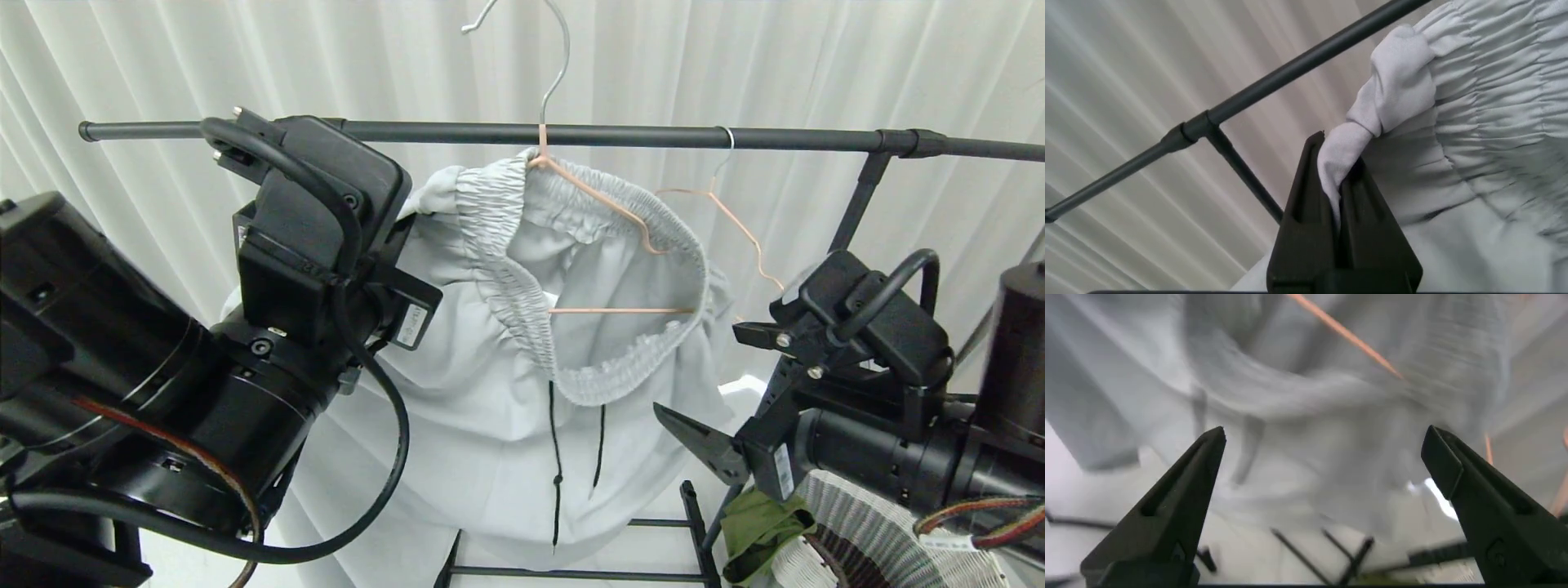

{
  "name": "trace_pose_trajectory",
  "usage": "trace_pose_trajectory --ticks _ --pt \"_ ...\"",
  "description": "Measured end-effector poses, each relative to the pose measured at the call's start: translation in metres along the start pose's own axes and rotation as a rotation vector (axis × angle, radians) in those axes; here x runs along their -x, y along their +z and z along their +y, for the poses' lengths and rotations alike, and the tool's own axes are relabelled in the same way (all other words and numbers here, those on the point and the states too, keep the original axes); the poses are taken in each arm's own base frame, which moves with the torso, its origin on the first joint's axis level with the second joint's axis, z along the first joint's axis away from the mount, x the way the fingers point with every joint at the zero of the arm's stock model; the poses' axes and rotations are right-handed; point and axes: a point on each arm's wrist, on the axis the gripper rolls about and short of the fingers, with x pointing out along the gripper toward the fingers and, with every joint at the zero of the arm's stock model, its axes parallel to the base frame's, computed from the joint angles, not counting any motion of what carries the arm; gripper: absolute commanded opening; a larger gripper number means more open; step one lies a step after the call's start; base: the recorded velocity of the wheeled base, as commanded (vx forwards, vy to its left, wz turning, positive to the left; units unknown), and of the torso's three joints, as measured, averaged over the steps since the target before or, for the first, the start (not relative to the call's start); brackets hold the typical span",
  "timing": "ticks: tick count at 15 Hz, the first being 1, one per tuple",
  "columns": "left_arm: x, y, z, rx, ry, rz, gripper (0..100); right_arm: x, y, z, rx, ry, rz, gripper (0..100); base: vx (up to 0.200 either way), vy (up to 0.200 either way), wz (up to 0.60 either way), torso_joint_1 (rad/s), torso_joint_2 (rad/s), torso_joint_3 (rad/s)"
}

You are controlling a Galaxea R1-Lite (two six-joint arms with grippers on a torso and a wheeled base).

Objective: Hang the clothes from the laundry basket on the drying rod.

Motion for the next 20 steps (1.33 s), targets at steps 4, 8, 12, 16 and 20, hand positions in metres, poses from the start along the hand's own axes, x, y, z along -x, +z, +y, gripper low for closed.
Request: trace_pose_trajectory --ticks 4,8,12,16,20 --pt "0.001 0.001 -0.001 -0.003 -0.058 -0.056 0 0.01 0.006 -0.023 0.039 -0.085 -0.012 100 0.0 0.0 0.0 0.0 0.0 0.0" --pt "0.003 0.0 -0.004 -0.006 -0.086 -0.07 0 0.002 0.038 -0.032 0.063 -0.116 -0.098 100 0.0 0.0 0.0 0.0 0.0 0.0" --pt "0.009 -0.004 -0.006 -0.023 -0.093 -0.09 0 -0.03 0.07 -0.032 0.077 -0.132 -0.158 100 0.0 0.0 0.0 0.0 0.0 0.0" --pt "0.012 -0.005 -0.006 -0.03 -0.1 -0.112 0 -0.051 0.07 -0.027 0.092 -0.108 -0.141 100 0.0 0.0 0.0 0.0 0.0 0.0" --pt "0.013 -0.005 -0.005 -0.029 -0.104 -0.119 0 -0.058 0.068 -0.024 0.112 -0.072 -0.139 100 0.0 0.0 0.0 0.0 0.0 0.0"
